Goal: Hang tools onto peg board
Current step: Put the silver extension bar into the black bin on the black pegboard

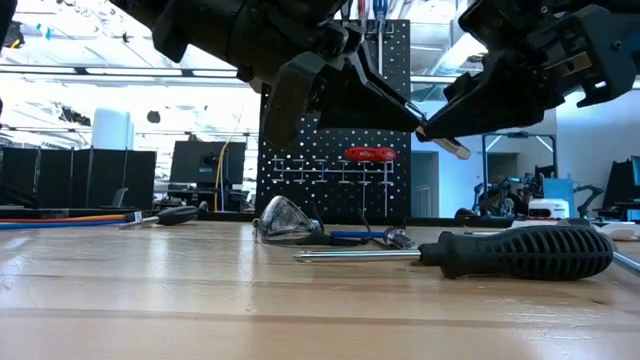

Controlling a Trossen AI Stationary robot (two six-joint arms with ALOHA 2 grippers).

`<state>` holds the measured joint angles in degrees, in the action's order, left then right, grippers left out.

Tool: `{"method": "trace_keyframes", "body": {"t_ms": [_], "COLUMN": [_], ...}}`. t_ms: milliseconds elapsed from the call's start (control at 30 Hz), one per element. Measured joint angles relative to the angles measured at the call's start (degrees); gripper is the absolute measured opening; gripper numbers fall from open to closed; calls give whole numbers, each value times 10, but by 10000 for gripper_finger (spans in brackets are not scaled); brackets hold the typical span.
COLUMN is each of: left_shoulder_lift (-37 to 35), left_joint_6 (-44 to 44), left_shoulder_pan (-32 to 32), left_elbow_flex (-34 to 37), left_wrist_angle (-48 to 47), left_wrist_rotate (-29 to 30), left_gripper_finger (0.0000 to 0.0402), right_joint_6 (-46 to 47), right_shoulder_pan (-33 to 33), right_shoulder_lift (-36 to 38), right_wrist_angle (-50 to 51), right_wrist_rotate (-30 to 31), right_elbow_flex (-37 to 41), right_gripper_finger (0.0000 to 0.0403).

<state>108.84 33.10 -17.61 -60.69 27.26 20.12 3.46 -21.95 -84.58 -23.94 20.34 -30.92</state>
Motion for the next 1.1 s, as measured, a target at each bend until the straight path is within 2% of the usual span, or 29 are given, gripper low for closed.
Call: {"method": "trace_keyframes", "body": {"t_ms": [233, 433, 567, 700, 767, 867, 967, 1100], "left_shoulder_lift": [-20, -53, -119, -221, -271, -334, -385, -424], "left_joint_6": [-47, -85, -131, -144, -135, -76, -27, -4], "left_shoulder_pan": [-39, -91, -111, -119, -113, -85, -30, 62], "left_elbow_flex": [0, 2, 26, 55, 57, 57, 57, 57], "left_wrist_angle": [-72, -138, -173, -174, -173, -144, -125, -127], "left_wrist_rotate": [110, 254, 334, 392, 404, 429, 432, 412], "left_gripper_finger": [55, 55, 55, 55, 55, 55, 55, 55], "right_joint_6": [24, 76, 81, 81, 81, 81, 81, 81], "right_shoulder_pan": [14, 33, 30, 24, 24, 26, 26, 26], "right_shoulder_lift": [40, 97, 113, 112, 112, 112, 112, 111], "right_wrist_angle": [113, 185, 191, 188, 188, 186, 181, 179], "right_wrist_rotate": [10, 10, 10, 10, 10, 10, 9, 9], "right_elbow_flex": [0, 1, 1, 1, 1, 1, 1, 1], "right_gripper_finger": [169, 178, 174, 171, 171, 171, 171, 171]}}
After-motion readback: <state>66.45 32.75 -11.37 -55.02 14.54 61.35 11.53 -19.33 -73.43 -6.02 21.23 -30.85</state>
